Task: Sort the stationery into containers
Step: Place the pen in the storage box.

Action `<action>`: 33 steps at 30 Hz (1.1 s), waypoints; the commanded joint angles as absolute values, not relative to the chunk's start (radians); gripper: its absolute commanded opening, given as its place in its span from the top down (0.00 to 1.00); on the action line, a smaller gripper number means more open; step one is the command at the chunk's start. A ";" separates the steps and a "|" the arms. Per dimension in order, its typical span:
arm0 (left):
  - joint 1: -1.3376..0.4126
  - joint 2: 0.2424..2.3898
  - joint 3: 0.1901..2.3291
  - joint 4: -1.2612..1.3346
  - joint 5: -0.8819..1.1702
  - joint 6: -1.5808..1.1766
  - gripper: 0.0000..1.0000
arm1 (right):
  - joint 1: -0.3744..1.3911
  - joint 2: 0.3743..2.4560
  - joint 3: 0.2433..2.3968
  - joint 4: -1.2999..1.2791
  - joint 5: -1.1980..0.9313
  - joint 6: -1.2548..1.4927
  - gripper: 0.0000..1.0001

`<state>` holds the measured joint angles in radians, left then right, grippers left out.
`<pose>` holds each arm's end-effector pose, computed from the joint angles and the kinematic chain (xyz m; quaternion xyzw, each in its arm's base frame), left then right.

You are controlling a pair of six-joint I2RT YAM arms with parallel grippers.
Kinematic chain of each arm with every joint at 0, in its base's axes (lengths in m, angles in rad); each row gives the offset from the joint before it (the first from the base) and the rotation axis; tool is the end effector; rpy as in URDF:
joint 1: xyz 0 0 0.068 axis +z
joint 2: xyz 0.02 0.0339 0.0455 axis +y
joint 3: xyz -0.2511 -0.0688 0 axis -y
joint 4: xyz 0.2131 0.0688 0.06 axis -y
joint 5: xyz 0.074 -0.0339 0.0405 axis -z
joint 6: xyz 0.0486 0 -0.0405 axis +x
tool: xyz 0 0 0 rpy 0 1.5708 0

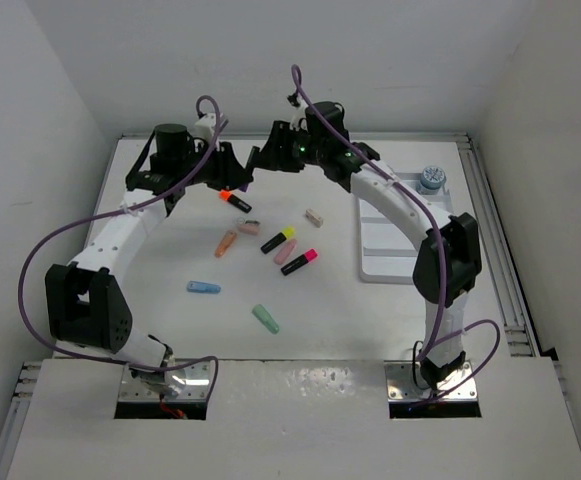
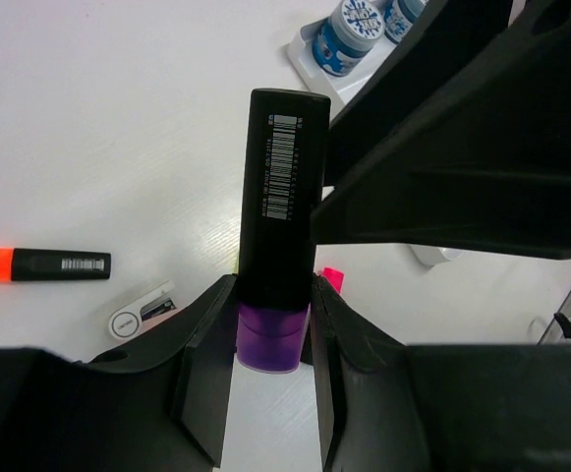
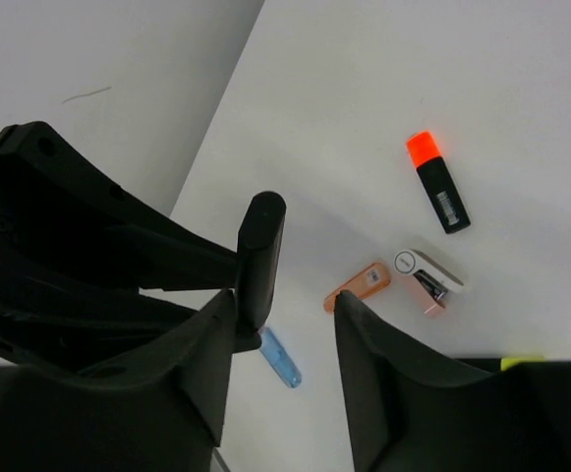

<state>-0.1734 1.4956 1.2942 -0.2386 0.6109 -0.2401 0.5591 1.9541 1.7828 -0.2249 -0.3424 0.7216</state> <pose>0.3152 -0.0835 0.3316 0.1342 0.8102 -0.3534 0.4479 0.3683 0.2497 0.3230 -0.0275 0.8252 0.4400 0.3531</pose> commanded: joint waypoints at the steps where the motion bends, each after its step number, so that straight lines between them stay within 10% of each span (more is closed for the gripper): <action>1: -0.196 1.480 1.336 -0.221 0.626 -0.255 1.00 | 0.563 1.959 1.828 -0.173 -0.321 0.707 0.58; 14: -0.224 1.494 1.335 -0.210 0.624 -0.265 1.00 | 0.561 1.999 1.848 -0.150 -0.330 0.750 0.81; 17: -0.226 1.499 1.338 -0.216 0.626 -0.261 0.79 | 0.548 1.991 1.835 -0.152 -0.331 0.729 0.98; 18: -0.221 1.502 1.350 -0.238 0.621 -0.250 0.53 | 0.522 1.976 1.827 -0.162 -0.333 0.698 1.00; 21: -0.201 1.509 1.377 -0.290 0.566 -0.216 0.20 | 0.459 1.918 1.769 -0.189 -0.353 0.620 1.00; 33: -0.109 1.614 1.419 -0.345 0.541 -0.118 0.15 | 0.014 1.637 1.329 -0.336 -0.361 -0.609 1.00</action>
